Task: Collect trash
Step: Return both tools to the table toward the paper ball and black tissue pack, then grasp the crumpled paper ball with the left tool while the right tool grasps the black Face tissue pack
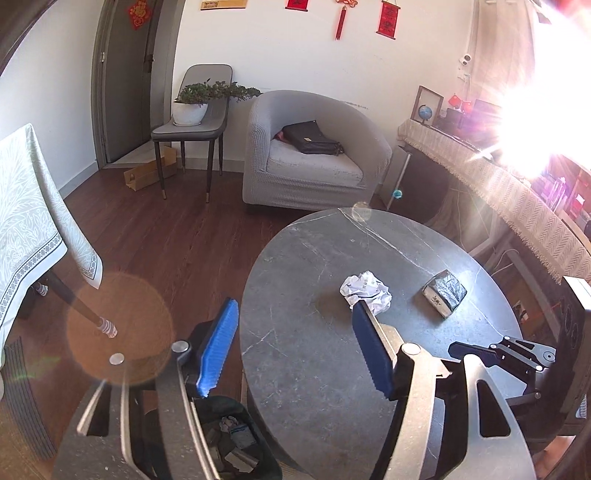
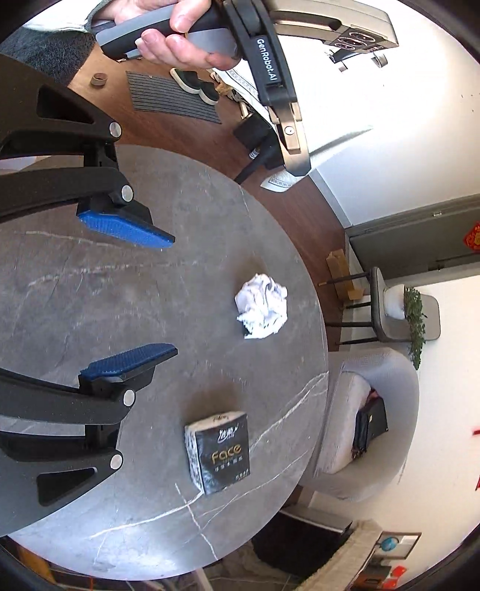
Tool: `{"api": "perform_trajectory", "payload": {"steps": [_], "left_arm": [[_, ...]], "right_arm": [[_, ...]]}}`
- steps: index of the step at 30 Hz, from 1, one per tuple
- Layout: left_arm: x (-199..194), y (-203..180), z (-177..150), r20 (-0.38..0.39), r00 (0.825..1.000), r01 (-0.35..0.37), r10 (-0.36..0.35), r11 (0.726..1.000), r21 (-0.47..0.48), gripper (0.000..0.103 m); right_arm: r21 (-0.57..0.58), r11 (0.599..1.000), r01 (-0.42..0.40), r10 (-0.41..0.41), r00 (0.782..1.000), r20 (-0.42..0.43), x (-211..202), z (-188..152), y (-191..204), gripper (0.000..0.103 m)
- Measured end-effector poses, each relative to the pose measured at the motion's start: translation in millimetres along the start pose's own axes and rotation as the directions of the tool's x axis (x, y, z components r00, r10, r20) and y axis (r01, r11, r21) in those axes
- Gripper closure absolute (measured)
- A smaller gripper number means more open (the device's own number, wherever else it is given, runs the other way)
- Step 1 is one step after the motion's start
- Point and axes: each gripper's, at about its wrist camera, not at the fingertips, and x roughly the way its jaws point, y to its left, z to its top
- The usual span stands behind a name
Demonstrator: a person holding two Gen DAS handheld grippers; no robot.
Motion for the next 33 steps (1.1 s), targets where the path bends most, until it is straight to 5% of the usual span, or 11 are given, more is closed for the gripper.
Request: {"api": "perform_trajectory", "payload": {"steps": [15,23,29,33], "left_arm": [[73,-58,-1,-0.088,0.996,0.002,0.005,0.997,0.08,0.019],[109,-70,0,-0.126,0.992,0.015,-0.012,1.0,0.025,0.02],[131,-71,-2,-0.175,0.984,-0.029,0.027,1.0,-0.009,0.029],[131,-71,-1,-0.165,0.986,-0.038,0.034,0.999,-0.017,0.044]], "right_arm": [[0.136,0.991,-0.017,0.014,1.0,0.019,-7,-16,-66,0.048],[0.168,0.986,-0.005,-0.002,0.999,0.045,-17,-18,-84,0.039],[0.197,0.98,0.032,-0.04,0.998,0.038,-21,-25,-102,0.038],[0.192,0.979,0.072,-0.081,0.996,0.037,-22,-27,-107,0.026]]}}
